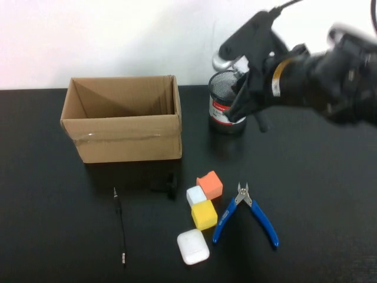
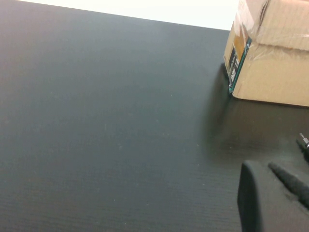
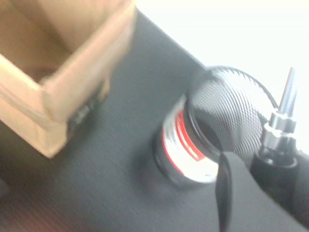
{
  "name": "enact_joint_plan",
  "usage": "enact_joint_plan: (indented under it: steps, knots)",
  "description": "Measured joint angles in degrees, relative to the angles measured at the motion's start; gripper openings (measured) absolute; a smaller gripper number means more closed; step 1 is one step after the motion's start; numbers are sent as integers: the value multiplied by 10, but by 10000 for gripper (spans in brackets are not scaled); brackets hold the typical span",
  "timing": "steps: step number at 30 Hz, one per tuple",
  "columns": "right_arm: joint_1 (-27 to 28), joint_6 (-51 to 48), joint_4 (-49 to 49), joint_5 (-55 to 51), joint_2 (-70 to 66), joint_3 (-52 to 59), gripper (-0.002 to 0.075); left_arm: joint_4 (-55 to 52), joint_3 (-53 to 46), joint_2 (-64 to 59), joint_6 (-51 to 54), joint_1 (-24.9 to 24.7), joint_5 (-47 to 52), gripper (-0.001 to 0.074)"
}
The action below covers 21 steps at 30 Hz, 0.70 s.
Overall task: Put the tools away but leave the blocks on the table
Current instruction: Place the picked object into the round holder
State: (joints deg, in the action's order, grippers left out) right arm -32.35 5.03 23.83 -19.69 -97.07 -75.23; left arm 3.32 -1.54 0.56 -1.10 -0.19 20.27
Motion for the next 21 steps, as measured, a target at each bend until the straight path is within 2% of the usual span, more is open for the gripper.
enact_joint_plan:
  steps: [4,8,11,16,21]
  knots:
    - [2,111,86,113,18,66,136,0,0,0,0,0,0,-4]
    - [26,157,104,181,19,87,136,0,0,0,0,0,0,-4]
    - [51,166,95,236,17,89,136,0,0,0,0,0,0,-4]
    - [86,164,79,388,-4,89,136,0,0,0,0,0,0,-4]
    - [92,97,15,491,-46,89,136,0,0,0,0,0,0,-4]
